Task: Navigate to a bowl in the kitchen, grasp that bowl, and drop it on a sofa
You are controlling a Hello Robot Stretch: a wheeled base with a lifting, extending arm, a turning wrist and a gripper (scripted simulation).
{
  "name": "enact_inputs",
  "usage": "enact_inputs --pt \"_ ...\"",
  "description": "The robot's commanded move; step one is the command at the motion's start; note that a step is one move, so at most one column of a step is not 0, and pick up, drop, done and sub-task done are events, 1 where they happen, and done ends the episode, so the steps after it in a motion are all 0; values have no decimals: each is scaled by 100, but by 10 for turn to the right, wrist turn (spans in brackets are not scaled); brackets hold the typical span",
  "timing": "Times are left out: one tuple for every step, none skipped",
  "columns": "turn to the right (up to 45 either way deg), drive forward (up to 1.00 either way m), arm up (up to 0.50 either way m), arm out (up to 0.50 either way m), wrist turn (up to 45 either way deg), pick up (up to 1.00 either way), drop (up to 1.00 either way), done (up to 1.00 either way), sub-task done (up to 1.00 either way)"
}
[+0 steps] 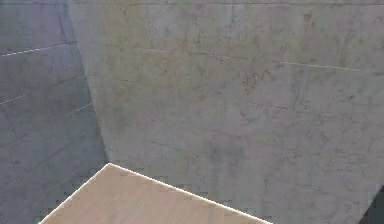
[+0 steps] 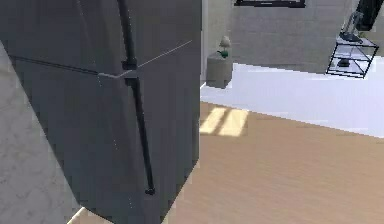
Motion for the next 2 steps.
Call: enact_inputs --pt "-450 0 0 0 0 0 0 0 0" --pt "-210 0 0 0 0 0 0 0 0"
